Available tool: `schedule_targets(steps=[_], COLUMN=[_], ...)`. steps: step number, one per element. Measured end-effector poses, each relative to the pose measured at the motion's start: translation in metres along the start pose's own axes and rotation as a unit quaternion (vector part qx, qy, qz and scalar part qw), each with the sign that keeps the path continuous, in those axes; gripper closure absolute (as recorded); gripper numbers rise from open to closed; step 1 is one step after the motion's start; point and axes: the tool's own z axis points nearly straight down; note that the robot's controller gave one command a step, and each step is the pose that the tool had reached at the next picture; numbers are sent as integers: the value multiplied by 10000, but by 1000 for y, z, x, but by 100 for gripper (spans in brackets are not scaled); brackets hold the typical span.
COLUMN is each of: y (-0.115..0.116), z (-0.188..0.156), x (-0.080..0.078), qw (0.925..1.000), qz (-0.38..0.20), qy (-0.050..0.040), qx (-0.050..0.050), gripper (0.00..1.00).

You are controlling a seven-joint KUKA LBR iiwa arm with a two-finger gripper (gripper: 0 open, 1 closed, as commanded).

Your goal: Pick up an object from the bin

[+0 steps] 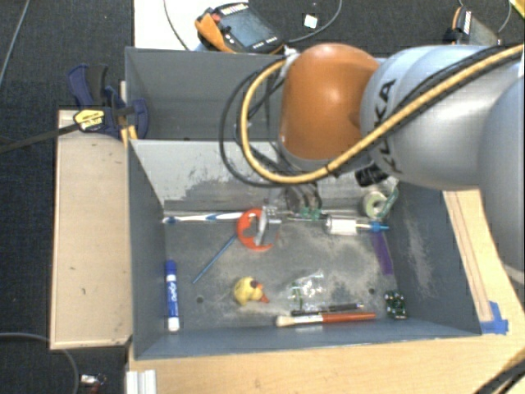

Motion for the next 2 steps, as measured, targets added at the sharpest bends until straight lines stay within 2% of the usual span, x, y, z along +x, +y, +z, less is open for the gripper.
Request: schedule_targets(steps=[1, 2], y=[0, 7], z=[0, 49], x=[0, 14], qw=[10000, 10000], qz=[1, -52], qy=[0, 5], qx=[0, -4], gripper=[0, 0])
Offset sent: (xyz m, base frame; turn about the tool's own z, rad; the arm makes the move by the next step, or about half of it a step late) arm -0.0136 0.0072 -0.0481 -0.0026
